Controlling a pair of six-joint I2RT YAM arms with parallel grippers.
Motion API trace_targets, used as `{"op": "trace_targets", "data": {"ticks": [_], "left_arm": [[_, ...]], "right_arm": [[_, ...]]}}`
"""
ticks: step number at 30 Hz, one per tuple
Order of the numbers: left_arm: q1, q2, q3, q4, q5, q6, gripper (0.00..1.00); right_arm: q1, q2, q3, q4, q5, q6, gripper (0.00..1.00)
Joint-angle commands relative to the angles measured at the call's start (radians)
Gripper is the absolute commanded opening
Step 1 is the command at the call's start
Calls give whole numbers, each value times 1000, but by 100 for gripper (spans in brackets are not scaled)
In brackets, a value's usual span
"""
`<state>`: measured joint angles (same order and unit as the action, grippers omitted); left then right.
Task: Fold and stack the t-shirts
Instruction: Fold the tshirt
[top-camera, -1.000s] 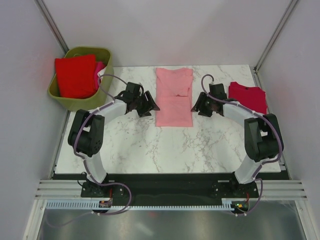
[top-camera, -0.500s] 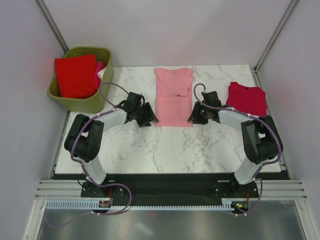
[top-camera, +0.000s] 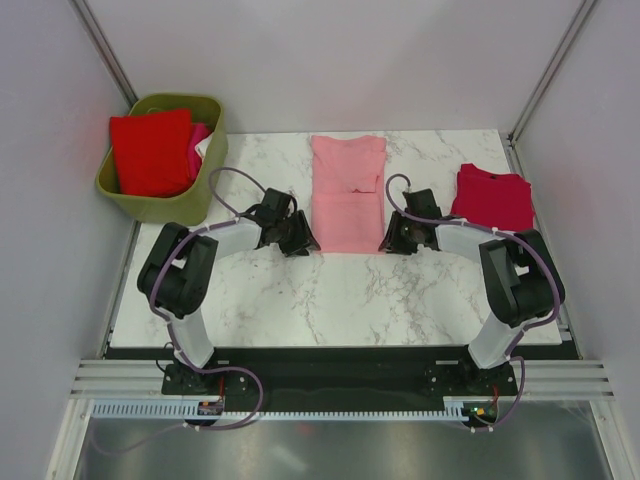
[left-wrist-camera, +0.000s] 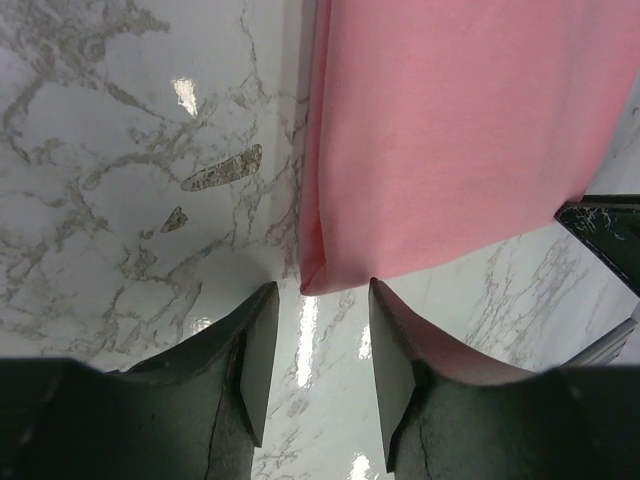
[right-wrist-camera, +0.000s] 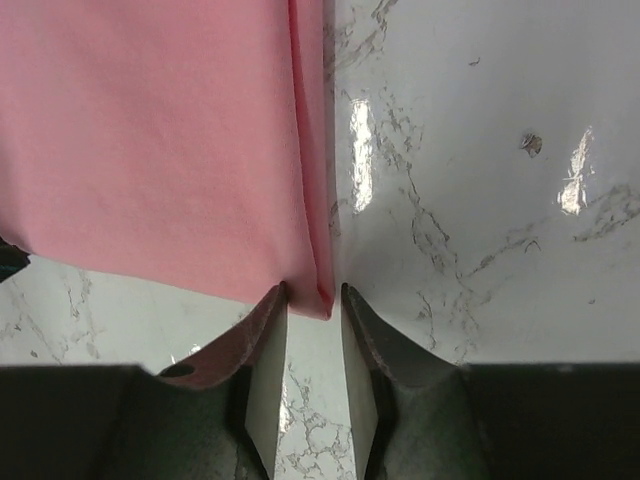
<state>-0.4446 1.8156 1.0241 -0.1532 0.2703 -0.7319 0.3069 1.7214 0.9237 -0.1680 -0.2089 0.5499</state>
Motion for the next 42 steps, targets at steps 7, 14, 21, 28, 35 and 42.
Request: {"op": "trace_targets", "data": {"ticks": [7,14,21,28,35,42], "left_arm": [[-9,36,16,53,-6,11,35],[-9,-15,31,54,-34,9,3],[-9,-145,22,-3,-26,26,2],[-9,-301,24,-95,13,43,2],[-13,-507,-56,-175,58,39,2],[-14,-667,-116,-216,92,-6,2]], "right_arm": [[11,4,-28,54,-47,1,11],[11,-43,1,38,-66,15,0],[11,-175,-6,-34,-76,-5,0],[9,-342,18,-132,-83,-11,0],[9,-535,9,-252,-96,-13,0],[9,-655,27,-332,-70,-7,0]]}}
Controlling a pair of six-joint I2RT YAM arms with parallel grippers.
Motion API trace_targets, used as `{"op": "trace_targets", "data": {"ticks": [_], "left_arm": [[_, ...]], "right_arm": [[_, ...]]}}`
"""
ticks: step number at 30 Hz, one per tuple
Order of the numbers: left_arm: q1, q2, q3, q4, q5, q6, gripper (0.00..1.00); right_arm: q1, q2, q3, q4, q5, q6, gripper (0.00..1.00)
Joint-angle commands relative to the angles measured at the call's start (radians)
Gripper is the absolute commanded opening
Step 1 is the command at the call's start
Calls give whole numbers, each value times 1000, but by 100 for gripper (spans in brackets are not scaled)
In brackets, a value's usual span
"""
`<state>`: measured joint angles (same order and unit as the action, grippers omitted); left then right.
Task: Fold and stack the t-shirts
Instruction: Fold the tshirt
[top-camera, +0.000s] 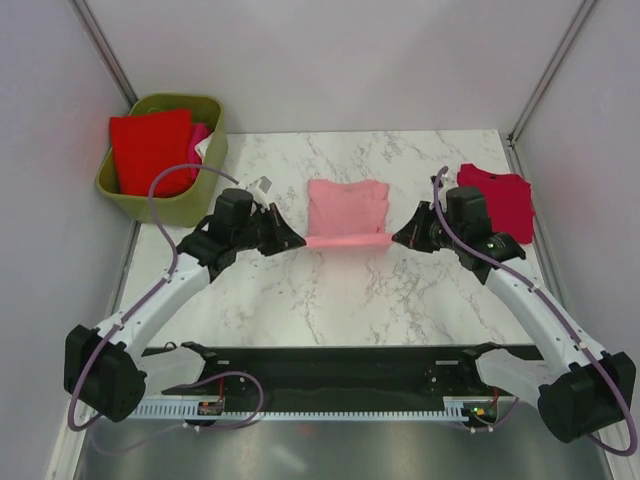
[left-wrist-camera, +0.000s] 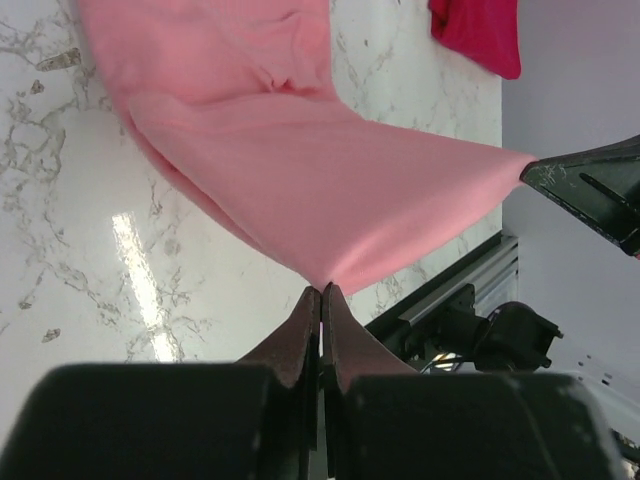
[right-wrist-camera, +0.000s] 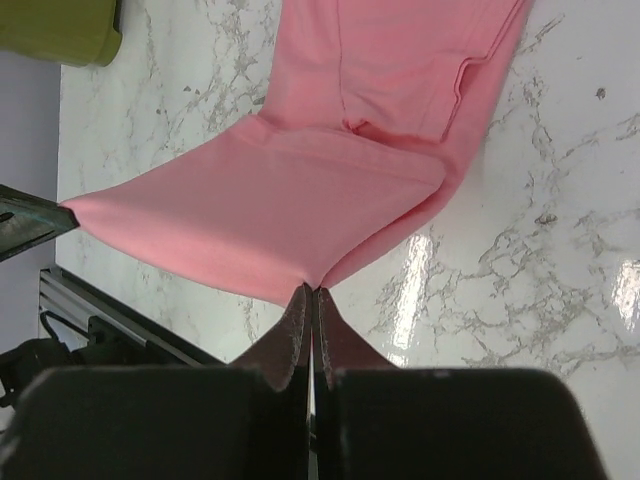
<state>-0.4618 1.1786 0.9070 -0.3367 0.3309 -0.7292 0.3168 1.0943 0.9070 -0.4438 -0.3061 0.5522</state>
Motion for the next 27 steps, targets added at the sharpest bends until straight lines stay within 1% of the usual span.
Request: {"op": "trace_targets", "data": {"ticks": [1,5,7,11,16,18,21,22,24,26,27], "left_arm": [[5,-21,10,-44,36,-7,2],[12,58,101,-50,46,1,2],[20,125,141,-53,45,13,2],[48,245,276,-79,46,37,2],[89,407,417,-97,62,56,2],[101,456,450,-97,66,60,2],[123,550,526,-99,83,59,2],[127,579,571,-99,89,59,2],[143,659,624,-99,109,57,2],[153,711,710,-99,125,57,2],[166,769,742,-107,129,57,2]], "right_arm": [[-1,-22,53,-61,33,-12,0],[-1,59,124,-70,59,-20,0],[-4,97,148,-69,82,-29,0],[-13,231,239,-58,104,-43,0],[-56,386,355,-44,107,-57,0],[-70,426,391,-39,104,-58,0],[-87,528,475,-35,93,-57,0],[-91,577,513,-35,93,-55,0],[-107,625,549,-33,88,-48,0],[-123,690,590,-13,81,-32,0],[-127,711,607,-4,75,-29,0]]}}
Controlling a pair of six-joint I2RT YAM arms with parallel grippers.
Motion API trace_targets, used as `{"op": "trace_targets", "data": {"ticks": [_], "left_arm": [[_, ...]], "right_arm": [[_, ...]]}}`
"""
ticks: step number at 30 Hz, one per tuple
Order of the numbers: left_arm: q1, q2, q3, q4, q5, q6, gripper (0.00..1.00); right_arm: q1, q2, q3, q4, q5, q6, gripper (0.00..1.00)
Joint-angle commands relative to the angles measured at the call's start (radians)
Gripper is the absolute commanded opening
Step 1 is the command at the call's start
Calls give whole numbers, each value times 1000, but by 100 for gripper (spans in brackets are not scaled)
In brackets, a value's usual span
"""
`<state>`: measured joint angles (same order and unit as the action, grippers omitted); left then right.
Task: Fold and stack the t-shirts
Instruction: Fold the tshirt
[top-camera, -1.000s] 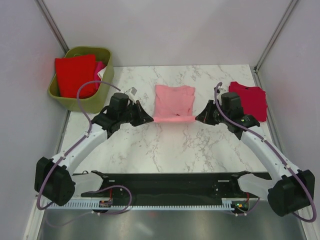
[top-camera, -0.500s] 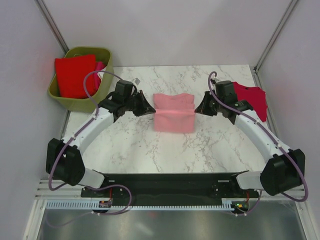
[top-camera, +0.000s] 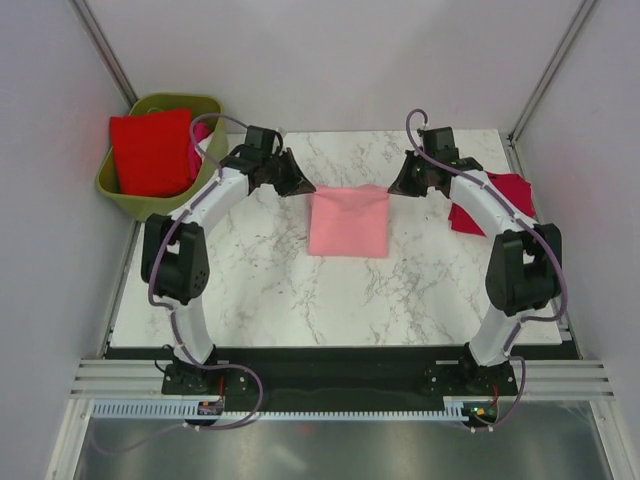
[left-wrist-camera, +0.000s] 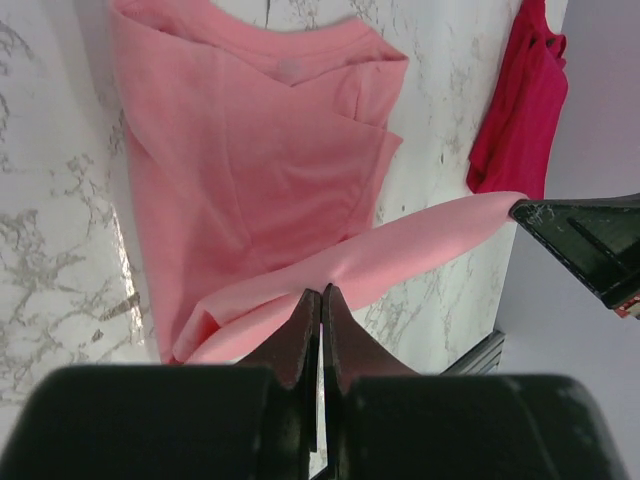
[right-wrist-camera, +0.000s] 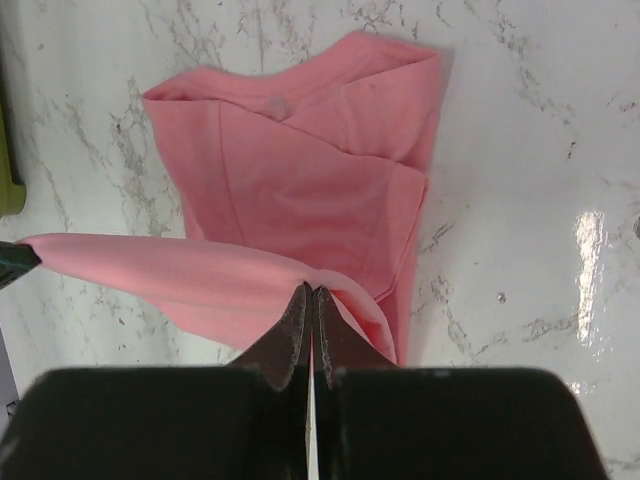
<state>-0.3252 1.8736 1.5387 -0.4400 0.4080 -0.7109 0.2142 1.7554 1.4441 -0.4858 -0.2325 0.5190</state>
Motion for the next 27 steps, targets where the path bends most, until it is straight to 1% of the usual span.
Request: {"op": "trace_targets", "data": {"ticks": [1,3,4,5,6,7,8,9,10,11,13,14,18,20,25,27], "left_arm": [[35,100,174,-15,54,37,2],[55,186,239,-25,69,30,2],[60,218,301,-26,74,25,2],[63,246,335,-26,74,24,2],[72,309,369,-28,77,16,2],[72,344,446,-26,80,16,4],[71,379,493,-26,84,21,21],[72,427,536,-28,110,19,39],[74,500,620,-26,133,16,58],[75,536,656,-29,149,16,60],[77,561,684,-26,141,28,65],[77,561,683,-25,121,57,66],[80,535,620,-17,100,116,66],[80,523,598,-14,97,143,66],[74,493,485,30,95,165,67],[71,484,433,52,94,165,68]], "right_arm": [[-26,103,111,41,-1,7,0],[-33,162,160,47,-17,18,0],[-38,223,211,50,-22,22,0],[-44,251,237,55,-25,27,0],[-48,280,260,67,-22,39,0],[-52,339,310,82,-19,47,0],[-59,370,338,93,-19,53,7],[-61,406,369,98,-25,59,17],[-64,458,416,95,-28,71,27],[-65,473,427,98,-27,78,42],[-65,478,411,125,-12,88,53],[-65,471,395,137,-7,88,59],[-64,403,277,202,18,67,59],[-65,392,251,208,27,55,59],[-64,411,199,237,-2,42,57],[-65,420,176,265,-11,42,57]]}}
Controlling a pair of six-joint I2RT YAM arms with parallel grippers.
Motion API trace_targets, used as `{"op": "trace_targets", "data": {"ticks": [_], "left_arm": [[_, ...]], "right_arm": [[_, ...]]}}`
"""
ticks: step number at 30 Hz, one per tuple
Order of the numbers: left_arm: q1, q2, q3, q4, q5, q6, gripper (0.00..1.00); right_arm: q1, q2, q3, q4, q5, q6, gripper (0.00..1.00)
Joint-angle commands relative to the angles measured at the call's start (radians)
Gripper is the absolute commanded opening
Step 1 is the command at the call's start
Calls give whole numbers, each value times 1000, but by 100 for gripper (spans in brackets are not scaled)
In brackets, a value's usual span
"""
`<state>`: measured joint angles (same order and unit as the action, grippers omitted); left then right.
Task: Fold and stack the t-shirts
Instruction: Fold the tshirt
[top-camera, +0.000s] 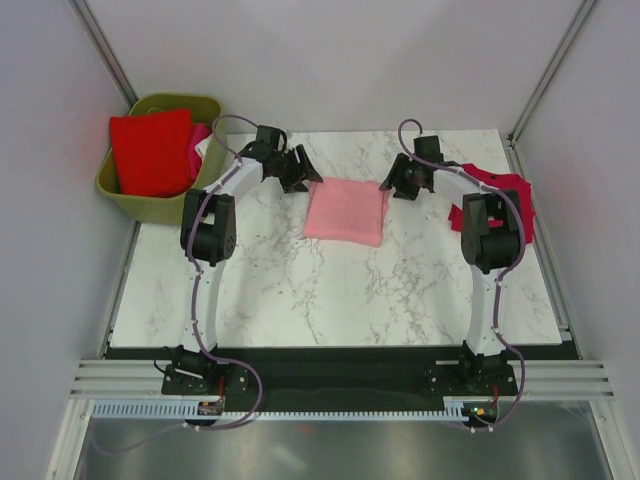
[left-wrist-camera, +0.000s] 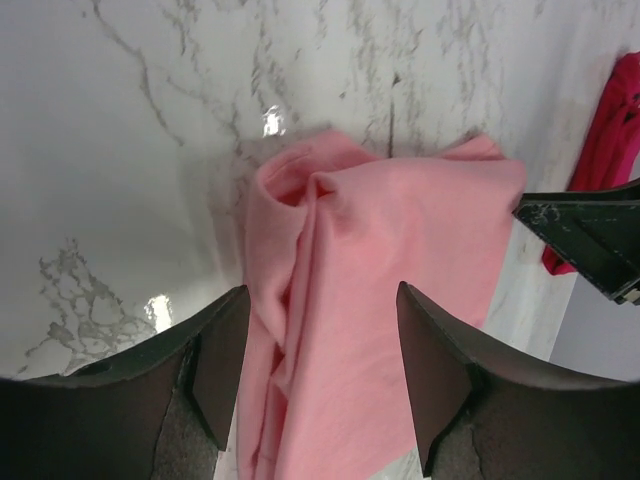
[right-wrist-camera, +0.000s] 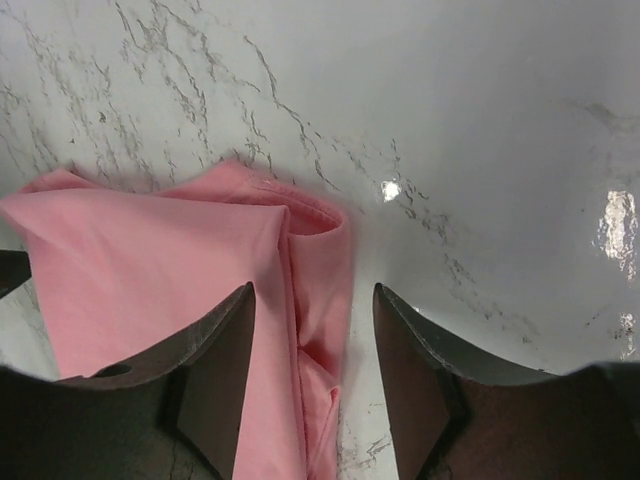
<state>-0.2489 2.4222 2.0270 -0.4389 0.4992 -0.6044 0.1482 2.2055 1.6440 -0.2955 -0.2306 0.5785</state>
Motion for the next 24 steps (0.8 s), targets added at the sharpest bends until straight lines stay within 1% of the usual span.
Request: {"op": "trace_targets", "data": {"ticks": [1,5,8,14,15,18,19,22,24], "left_arm": [[-6,-64,-68,67,2,58,68],[-12,-45,-86,86,-11,55,68],[-15,-18,-79,103,-14,48,68],[-18,20,-62,149,-39,11,60],[-18,21,-63,155,-44,6,59],[-23,17,-76,181,-65,-5,48],[-24,15,-82,192,-67,-9,37],[-24,-11,-131,245,-82,-23,28],[-24,-41,-194,291,-85,-41,27]], "right_arm": [[2,-26,-29,82,-16,-17,59],[2,6,-30,104,-32,-11,59],[2,37,-20,117,-52,1,57],[4,79,-3,153,-78,18,50],[5,86,5,153,-79,18,50],[7,83,10,145,-72,8,54],[8,76,7,141,-61,1,57],[5,27,-16,119,-10,-34,59],[5,-25,-39,90,48,-74,61]]}}
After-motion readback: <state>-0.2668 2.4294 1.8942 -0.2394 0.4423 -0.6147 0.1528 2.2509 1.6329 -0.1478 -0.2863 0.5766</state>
